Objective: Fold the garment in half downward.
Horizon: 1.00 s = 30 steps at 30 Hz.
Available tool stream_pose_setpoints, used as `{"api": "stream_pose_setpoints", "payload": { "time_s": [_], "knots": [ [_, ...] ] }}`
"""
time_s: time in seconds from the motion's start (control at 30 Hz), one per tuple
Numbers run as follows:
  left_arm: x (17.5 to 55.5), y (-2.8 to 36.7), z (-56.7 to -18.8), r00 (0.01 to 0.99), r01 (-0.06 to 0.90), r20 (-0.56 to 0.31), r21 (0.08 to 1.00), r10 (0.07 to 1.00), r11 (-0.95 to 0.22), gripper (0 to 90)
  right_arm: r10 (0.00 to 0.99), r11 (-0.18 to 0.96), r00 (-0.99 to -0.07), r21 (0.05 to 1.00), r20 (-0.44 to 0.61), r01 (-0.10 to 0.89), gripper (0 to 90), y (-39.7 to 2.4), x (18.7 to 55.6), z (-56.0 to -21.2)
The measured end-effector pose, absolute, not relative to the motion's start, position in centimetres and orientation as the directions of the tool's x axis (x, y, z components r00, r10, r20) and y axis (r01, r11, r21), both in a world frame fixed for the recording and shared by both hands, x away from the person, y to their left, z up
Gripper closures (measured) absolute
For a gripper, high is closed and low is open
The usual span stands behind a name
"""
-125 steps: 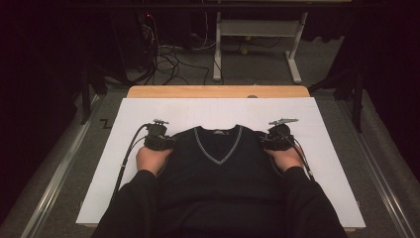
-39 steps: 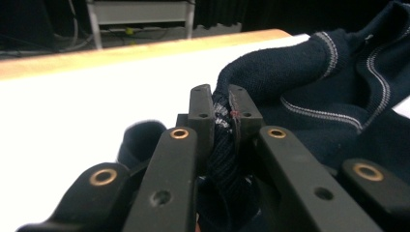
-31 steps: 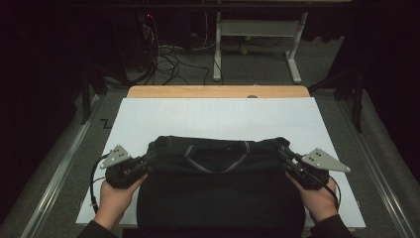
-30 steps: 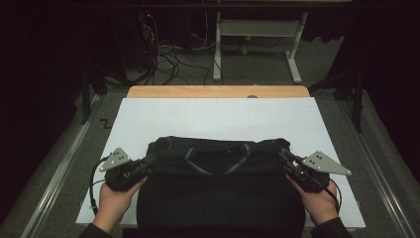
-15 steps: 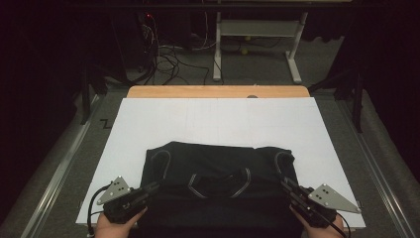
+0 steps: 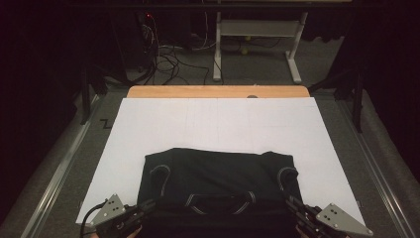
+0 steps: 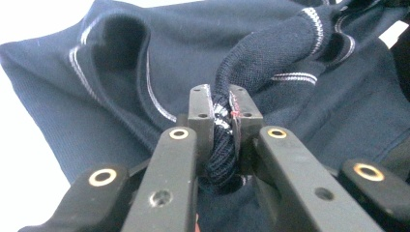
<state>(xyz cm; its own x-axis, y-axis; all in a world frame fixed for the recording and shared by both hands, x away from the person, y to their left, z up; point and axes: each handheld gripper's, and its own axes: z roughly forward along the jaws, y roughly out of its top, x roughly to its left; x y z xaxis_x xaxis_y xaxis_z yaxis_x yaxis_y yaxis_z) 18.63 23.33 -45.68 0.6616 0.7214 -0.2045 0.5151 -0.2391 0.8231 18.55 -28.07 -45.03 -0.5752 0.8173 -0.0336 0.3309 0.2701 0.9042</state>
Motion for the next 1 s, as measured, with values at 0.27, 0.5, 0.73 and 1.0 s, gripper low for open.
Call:
{"api": "stream_pose_setpoints", "payload": {
  "time_s": [0.27,0.5,0.73,1.0],
  "knots": [
    [20.0,23.8,-46.8,0.621,0.611,-0.252,0.748,0.742,-0.257,51.5,0.819,0.286,-0.574,0.857,0.014,0.429,58.8,-28.0,19.4,-45.9],
    [20.0,25.1,-45.6,0.609,0.561,-0.239,0.804,0.756,-0.198,36.0,0.834,0.222,-0.552,0.897,0.029,0.383,45.3,-28.7,18.9,-44.8],
    [23.3,26.4,-44.6,0.548,0.557,-0.255,0.822,0.796,-0.120,36.4,0.863,0.201,-0.505,0.909,0.013,0.366,46.7,-29.5,20.1,-44.1],
    [31.6,25.8,-45.9,0.440,0.637,-0.296,0.768,0.848,-0.063,36.5,0.908,0.190,-0.420,0.890,0.001,0.414,50.6,-30.6,26.9,-44.2]
  ]
}}
